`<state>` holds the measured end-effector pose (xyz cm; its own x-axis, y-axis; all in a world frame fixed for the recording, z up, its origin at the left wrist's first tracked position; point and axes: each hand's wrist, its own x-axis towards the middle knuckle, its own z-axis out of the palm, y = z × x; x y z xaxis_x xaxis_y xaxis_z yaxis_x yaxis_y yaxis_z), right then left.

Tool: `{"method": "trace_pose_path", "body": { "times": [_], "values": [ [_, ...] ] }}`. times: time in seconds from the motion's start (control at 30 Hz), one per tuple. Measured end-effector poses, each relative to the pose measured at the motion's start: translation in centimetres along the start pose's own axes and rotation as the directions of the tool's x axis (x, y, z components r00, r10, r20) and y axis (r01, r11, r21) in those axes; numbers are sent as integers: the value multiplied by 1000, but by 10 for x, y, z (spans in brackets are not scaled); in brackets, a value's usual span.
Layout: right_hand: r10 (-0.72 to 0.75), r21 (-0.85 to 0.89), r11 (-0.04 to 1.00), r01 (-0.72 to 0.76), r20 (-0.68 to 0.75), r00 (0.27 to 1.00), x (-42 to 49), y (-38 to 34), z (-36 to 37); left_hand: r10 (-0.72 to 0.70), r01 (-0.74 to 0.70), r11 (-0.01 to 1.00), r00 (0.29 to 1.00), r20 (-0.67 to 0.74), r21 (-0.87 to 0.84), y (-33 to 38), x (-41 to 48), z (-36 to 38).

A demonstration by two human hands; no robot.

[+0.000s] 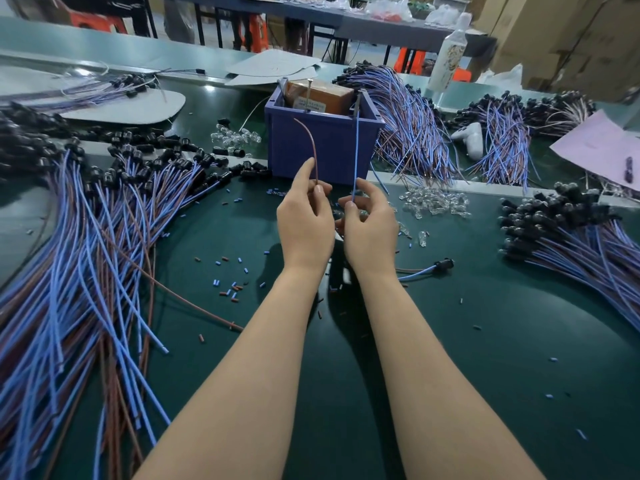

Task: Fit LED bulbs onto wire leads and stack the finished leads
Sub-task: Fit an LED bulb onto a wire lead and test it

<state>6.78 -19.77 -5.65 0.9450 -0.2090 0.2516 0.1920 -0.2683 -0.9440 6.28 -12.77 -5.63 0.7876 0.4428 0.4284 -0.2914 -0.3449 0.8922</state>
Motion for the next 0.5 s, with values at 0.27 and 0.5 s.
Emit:
{"method": "trace_pose_path", "body": {
  "times": [0.27,0.5],
  "values": [
    [-20,7,1000,20,-3,1000,1,3,-2,120,-120,993,992,-34,12,6,-6,0],
    [-3,-8,1000,3,2,1000,0,1,-2,228,-223,972,972,-61,76,9,-9,2]
  ]
}}
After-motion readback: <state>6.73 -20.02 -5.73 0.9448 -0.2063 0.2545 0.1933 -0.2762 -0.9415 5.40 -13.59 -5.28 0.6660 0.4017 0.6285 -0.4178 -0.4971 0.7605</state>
